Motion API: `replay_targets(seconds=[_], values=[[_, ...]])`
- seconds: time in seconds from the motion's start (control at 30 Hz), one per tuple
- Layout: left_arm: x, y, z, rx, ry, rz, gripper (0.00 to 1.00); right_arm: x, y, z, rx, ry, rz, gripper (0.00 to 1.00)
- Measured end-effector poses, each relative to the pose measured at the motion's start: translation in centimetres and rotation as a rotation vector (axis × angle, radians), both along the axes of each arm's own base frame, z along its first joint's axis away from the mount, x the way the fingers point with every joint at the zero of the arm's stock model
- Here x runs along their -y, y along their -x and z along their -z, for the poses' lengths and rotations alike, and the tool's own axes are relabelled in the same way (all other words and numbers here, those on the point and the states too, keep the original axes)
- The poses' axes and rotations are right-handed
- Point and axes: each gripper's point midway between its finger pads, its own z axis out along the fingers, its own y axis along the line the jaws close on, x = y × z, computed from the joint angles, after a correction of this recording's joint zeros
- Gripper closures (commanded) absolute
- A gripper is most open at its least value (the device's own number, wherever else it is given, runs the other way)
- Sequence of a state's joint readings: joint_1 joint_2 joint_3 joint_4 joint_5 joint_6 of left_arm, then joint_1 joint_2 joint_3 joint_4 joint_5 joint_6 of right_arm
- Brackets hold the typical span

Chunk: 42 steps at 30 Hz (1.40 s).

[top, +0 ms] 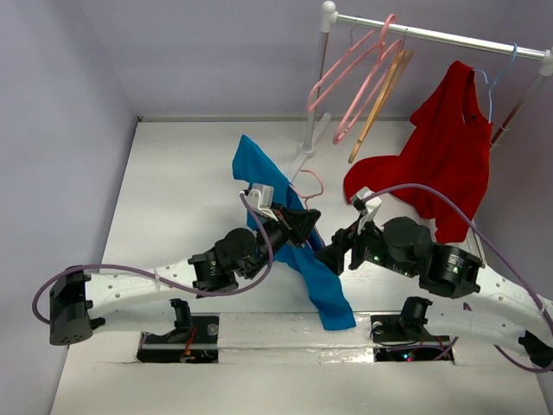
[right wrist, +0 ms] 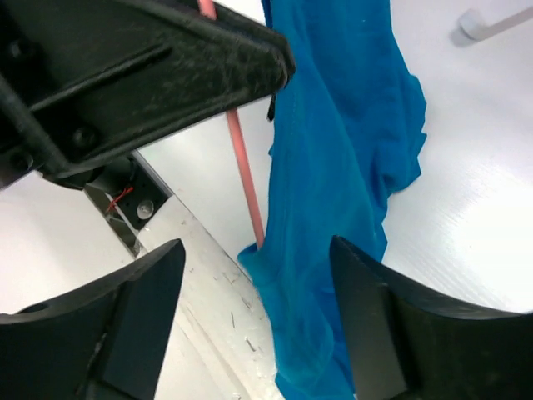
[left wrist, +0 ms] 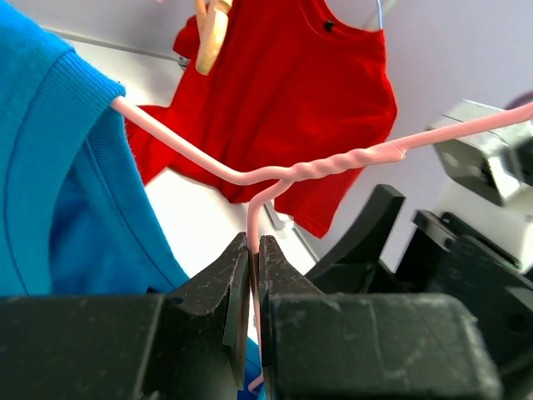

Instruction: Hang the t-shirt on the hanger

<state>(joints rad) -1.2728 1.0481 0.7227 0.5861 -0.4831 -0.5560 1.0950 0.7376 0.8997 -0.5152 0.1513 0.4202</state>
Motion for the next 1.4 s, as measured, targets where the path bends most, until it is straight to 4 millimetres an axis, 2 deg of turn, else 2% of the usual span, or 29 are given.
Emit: replay_targets(seconds=[0.07,0.17,0.3,0.4,0.43,0.47,0.5,0.63,0.7,0.73,0.77,1.03,1.27,1.33,1.4], values=[[-0.3,-0.3,-0.1,-0.007,0.005,-0.011,1.0,0.3,0.0,-0.4,0.007,-0.011,0.007,0.16],[-0.8,-0.8,-0.5,-0.017,0.028,-0.025,1.0,0.3,0.0,-0.5,0.012,-0.015,0.005,0.14],[-1.4,-1.1,-1.2,-0.023,0.061,-0.033,1.0,-0.1,0.1,0.6,-0.005,0.012,-0.01,0.13],[-1.7,-1.2,-1.6,-0.026,0.08,-0.035,1.0,-0.5,0.3,1.8,-0.027,0.046,-0.032,0.21],[-1.8,-1.2,-1.7,-0.027,0.084,-0.036,1.0,-0.7,0.3,2.3,-0.035,0.059,-0.037,0.34],[-1.8,-1.2,-1.8,-0.03,0.089,-0.033,1.0,-0.8,0.3,2.7,-0.035,0.074,-0.042,0.41],[-1.8,-1.2,-1.8,-0.032,0.092,-0.031,1.0,-0.9,0.3,3.0,-0.038,0.082,-0.045,0.45],[-1.7,-1.1,-1.8,-0.038,0.098,-0.023,1.0,-1.2,0.1,3.4,-0.03,0.102,-0.053,0.68],[-1.6,-1.0,-1.7,-0.041,0.097,-0.019,1.0,-1.3,-0.2,3.7,-0.025,0.118,-0.043,0.74],[-1.6,-1.0,-1.7,-0.042,0.096,-0.019,1.0,-1.3,-0.4,3.9,-0.022,0.13,-0.038,0.83],[-1.6,-1.0,-1.6,-0.043,0.091,-0.019,1.0,-1.4,-0.6,4.1,-0.018,0.14,-0.034,0.84],[-2.0,-1.6,-1.3,-0.047,0.081,-0.044,1.0,-1.9,-2.0,4.3,0.035,0.231,-0.01,0.81],[-1.9,-1.6,-1.5,-0.05,0.094,-0.037,1.0,-2.2,-3.3,2.1,0.108,0.231,0.016,0.79],[-1.9,-1.5,-1.6,-0.05,0.098,-0.033,1.0,-2.2,-3.4,1.8,0.118,0.229,0.019,0.8],[-1.9,-1.5,-1.6,-0.049,0.098,-0.03,1.0,-2.2,-3.5,1.8,0.125,0.229,0.02,0.87]])
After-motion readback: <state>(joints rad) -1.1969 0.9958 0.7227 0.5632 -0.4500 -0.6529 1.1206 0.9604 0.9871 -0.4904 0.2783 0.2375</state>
